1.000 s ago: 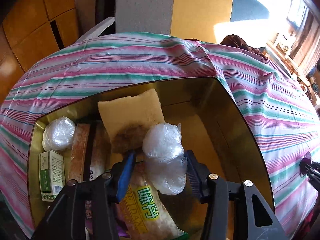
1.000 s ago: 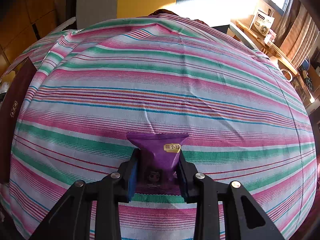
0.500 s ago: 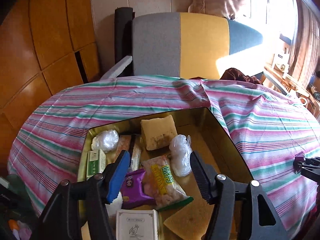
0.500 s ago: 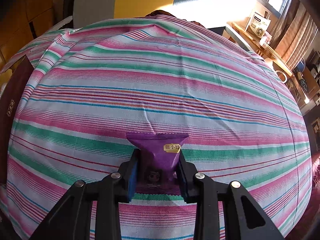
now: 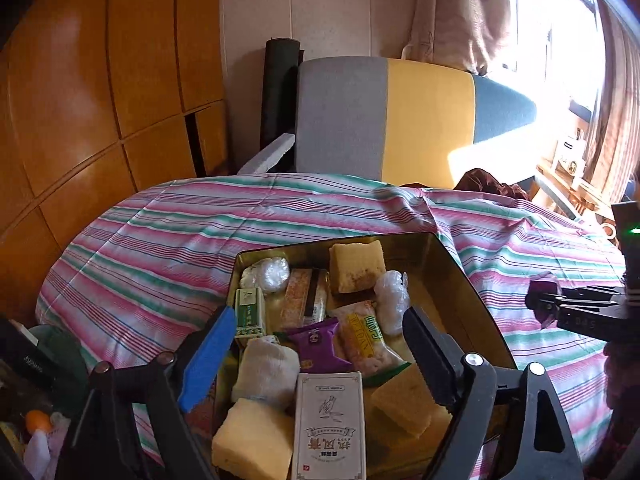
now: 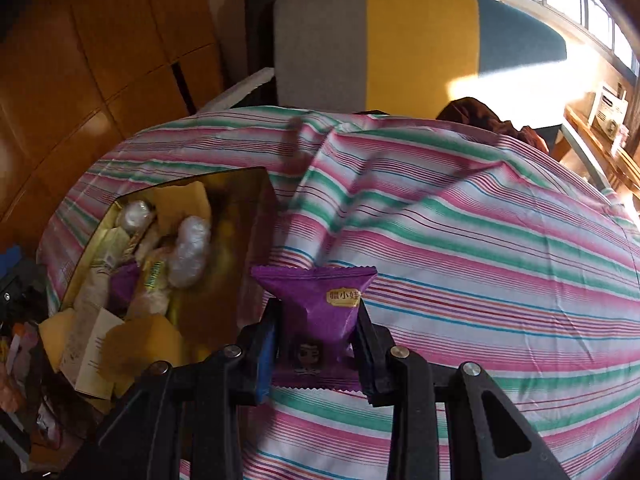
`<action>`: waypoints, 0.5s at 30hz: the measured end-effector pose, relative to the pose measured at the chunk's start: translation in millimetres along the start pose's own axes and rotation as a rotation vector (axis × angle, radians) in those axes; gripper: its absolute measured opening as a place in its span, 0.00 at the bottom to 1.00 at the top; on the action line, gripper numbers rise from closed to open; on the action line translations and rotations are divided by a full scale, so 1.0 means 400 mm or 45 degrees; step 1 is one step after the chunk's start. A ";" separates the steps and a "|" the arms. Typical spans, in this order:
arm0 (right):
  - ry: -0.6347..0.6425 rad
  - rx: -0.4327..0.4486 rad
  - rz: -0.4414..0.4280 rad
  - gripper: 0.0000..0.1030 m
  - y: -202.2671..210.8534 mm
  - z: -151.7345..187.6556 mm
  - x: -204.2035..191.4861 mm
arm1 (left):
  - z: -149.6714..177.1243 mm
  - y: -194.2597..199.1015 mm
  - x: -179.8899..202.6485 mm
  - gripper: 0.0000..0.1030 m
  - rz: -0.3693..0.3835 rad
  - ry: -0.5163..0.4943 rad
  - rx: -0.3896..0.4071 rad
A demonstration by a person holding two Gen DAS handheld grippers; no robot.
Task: Organize objects
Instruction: 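Lower the purple snack packet into the tray and open the right tool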
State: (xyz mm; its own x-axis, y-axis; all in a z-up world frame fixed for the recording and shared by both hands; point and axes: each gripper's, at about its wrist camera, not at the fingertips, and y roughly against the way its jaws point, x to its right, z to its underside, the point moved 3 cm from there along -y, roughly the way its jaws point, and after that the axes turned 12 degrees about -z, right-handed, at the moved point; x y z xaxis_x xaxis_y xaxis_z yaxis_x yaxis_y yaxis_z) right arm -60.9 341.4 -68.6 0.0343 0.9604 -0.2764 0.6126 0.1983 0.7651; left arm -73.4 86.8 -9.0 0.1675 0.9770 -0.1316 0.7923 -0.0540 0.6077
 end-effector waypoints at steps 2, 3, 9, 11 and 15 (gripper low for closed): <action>0.056 -0.029 -0.028 0.32 -0.039 -0.019 -0.067 | 0.008 0.003 -0.023 0.89 -0.024 0.016 0.000; 0.081 -0.048 -0.036 0.32 -0.059 -0.024 -0.093 | 0.011 0.004 -0.035 0.90 -0.034 0.025 -0.001; 0.175 -0.184 -0.013 0.33 -0.175 -0.034 -0.181 | 0.037 -0.007 -0.090 0.98 -0.056 0.074 -0.039; 0.160 -0.228 0.006 0.33 -0.207 -0.029 -0.182 | 0.048 -0.010 -0.102 1.00 -0.064 0.088 -0.053; 0.144 -0.279 0.015 0.36 -0.248 -0.015 -0.183 | 0.069 -0.024 -0.123 1.00 -0.071 0.131 -0.100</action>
State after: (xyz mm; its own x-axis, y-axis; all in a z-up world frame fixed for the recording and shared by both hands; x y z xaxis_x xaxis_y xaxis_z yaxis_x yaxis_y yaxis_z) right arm -128.9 252.8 -120.7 -0.0556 0.9763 -0.2094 0.4260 0.2128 0.8793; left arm -73.1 33.5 -29.9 0.0602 0.9943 -0.0881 0.7496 0.0132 0.6618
